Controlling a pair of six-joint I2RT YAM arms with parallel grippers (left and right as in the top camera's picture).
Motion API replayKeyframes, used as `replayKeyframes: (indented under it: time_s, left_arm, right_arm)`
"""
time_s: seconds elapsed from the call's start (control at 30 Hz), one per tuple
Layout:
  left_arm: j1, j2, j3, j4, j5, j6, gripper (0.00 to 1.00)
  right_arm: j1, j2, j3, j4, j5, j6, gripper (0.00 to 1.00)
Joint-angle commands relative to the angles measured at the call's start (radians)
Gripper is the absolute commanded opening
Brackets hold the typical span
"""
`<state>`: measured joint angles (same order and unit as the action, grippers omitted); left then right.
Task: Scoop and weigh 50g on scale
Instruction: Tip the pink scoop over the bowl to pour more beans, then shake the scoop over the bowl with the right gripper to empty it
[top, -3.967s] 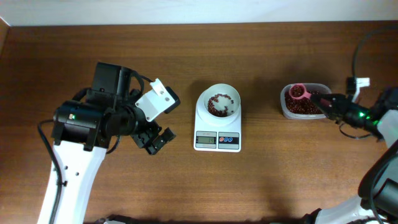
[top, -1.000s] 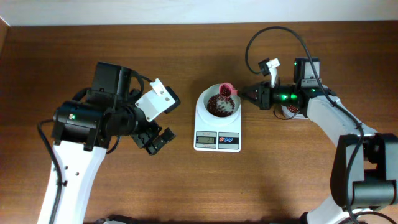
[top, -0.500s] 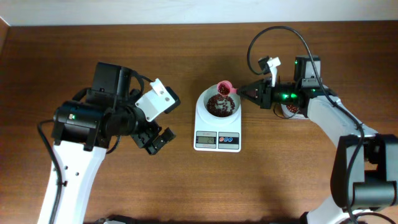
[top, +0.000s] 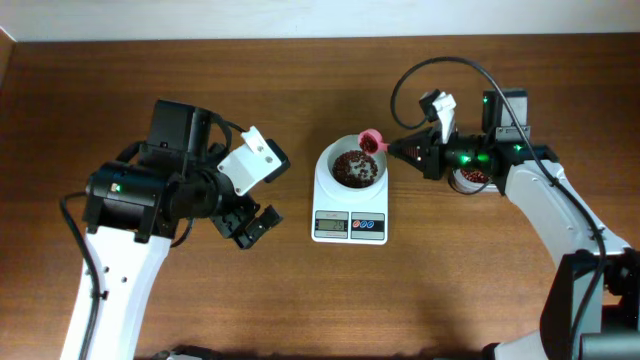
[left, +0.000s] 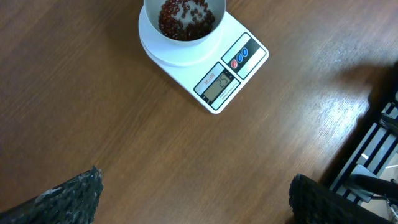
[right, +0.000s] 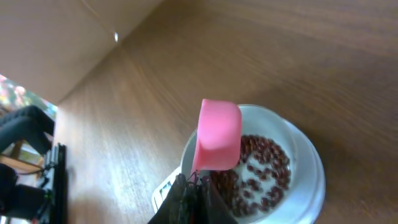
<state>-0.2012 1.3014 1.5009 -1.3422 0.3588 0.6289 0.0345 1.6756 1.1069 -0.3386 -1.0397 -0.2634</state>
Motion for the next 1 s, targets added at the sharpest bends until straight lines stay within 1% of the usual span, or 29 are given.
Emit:
replayKeyframes:
  time_s: [0.0,0.1,0.23,0.4,0.5,0.7,0.83,0.97]
  left_arm:
    - [0.005,-0.011,0.021,0.002,-0.004,0.015,0.99]
    - [0.005,-0.011,0.021,0.001,-0.004,0.015,0.99]
    - [0.005,-0.011,0.021,0.001,-0.004,0.015,0.99]
    - [0.005,-0.011,0.021,0.001,-0.004,0.015,0.99]
    - [0.005,-0.011,0.021,0.001,-0.004,0.015,0.99]
    - [0.005,-0.011,0.021,0.001,-0.004,0.015,0.99]
    - [0.005,-0.011,0.021,0.002,-0.004,0.015,0.99]
    - [0.005,-0.011,0.021,0.002,-0.004,0.015,0.99]
  right_arm:
    - [0.043,-0.054,-0.002,-0.037,0.132,-0.099,0.04]
    - [0.117,-0.067,-0.002,-0.048,0.276,-0.13,0.04]
    - [0.198,-0.087,-0.002,-0.052,0.489,-0.13,0.04]
    - [0.248,-0.176,-0.002,-0.051,0.677,-0.13,0.04]
    - [0.256,-0.209,-0.002,-0.053,0.682,-0.129,0.04]
    - [0.262,-0.208,-0.002,-0.142,0.682,-0.122,0.04]
    - [0.262,-0.208,-0.002,-0.137,0.681,-0.034,0.04]
    - [0.262,-0.208,-0.002,-0.115,0.581,-0.031,0.04]
